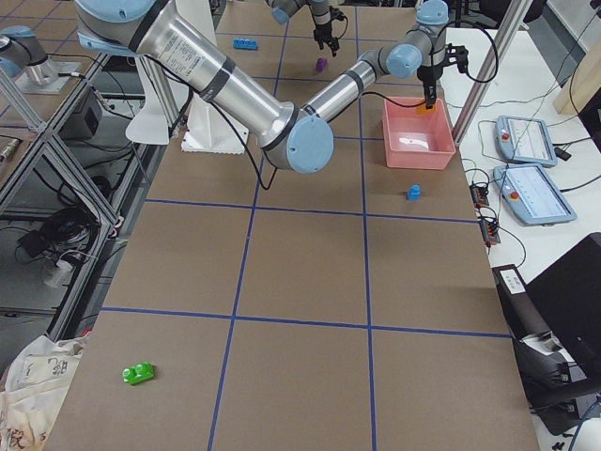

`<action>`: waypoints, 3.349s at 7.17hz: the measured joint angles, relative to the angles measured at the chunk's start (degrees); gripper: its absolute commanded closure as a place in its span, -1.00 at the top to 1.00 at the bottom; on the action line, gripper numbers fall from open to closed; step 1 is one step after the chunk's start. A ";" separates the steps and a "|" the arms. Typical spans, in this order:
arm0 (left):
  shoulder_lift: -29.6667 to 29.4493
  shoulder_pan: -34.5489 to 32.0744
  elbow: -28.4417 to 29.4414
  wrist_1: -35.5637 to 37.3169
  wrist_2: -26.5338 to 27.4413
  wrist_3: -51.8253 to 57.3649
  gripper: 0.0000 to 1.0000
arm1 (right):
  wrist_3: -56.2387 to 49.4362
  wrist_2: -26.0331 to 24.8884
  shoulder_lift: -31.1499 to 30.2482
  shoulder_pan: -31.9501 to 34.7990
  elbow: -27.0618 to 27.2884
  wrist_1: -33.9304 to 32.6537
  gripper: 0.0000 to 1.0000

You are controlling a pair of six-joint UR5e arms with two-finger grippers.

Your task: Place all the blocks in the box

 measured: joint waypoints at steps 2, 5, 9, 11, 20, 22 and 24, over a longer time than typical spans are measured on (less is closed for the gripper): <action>0.15 2.38 0.24 1.99 0.10 -2.84 1.00 | 0.11 -5.57 2.27 -3.21 -6.52 7.04 -1.00; 0.14 3.71 0.46 2.31 0.37 -5.70 1.00 | 0.05 -13.46 5.19 -7.07 -16.71 16.33 -0.58; -0.30 4.18 1.56 2.17 2.16 -5.90 0.85 | 0.64 -17.35 8.62 -8.91 -23.34 21.05 1.00; -1.22 4.67 3.82 1.88 3.10 -5.89 0.61 | 0.47 -13.44 9.76 -6.92 -23.33 20.84 1.00; -3.97 3.62 -6.83 11.84 -1.36 -2.87 -1.00 | -18.53 3.52 -5.81 4.22 -7.71 5.59 1.00; -16.27 -2.38 -9.00 26.21 -5.06 2.42 -1.00 | -18.22 -1.74 -9.95 0.53 -7.28 9.99 1.00; -32.99 -6.15 -8.18 42.69 -6.07 6.83 -1.00 | -18.03 -5.08 -11.47 -2.21 -8.16 10.89 1.00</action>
